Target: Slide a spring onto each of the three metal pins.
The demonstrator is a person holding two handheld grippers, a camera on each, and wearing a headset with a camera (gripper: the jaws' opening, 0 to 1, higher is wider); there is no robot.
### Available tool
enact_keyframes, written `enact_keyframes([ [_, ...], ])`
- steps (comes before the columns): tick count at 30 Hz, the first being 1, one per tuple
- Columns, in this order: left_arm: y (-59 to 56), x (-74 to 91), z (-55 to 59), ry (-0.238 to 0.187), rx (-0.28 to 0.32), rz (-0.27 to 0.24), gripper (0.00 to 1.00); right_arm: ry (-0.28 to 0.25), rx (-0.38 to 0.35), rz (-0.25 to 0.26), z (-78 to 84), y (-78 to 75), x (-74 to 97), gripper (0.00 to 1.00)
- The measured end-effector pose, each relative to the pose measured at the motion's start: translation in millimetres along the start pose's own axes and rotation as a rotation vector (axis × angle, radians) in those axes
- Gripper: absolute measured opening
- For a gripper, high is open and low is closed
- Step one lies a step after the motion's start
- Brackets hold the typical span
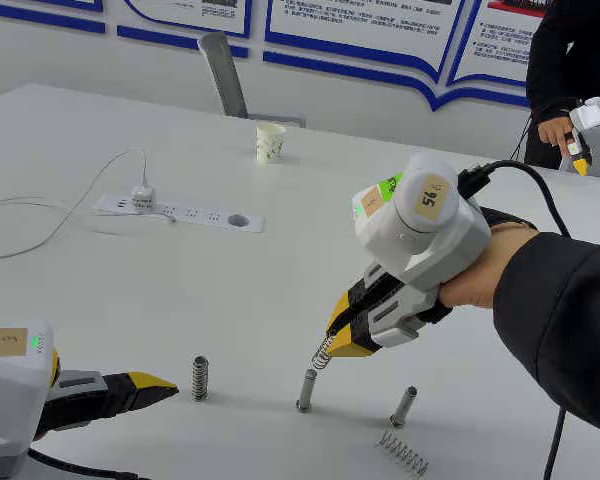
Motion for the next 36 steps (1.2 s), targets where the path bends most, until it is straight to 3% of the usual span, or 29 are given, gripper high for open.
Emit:
enact_keyframes([
  [18,3.2,1.0,3.8,-0.007,0.03,-0.017,0.77,0.049,0.008,-0.033,2.1,-3.6,-17.1,0.12],
  [36,3.4,-0.3,6.5,0.001,0.036,-0.013,0.77,0.101,0.017,-0.056,6.4,-2.9,-32.8,0.12],
])
Point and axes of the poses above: the centre of the closed fingertips' face, and the gripper's own axes: x roughly backward along the fingers, y roughly to its left, z roughly out of its underside, the point moved 5 cm from there along x, roughly backward along the fingers, and after that the axes turned 7 degrees about x, right-handed, at the moved point
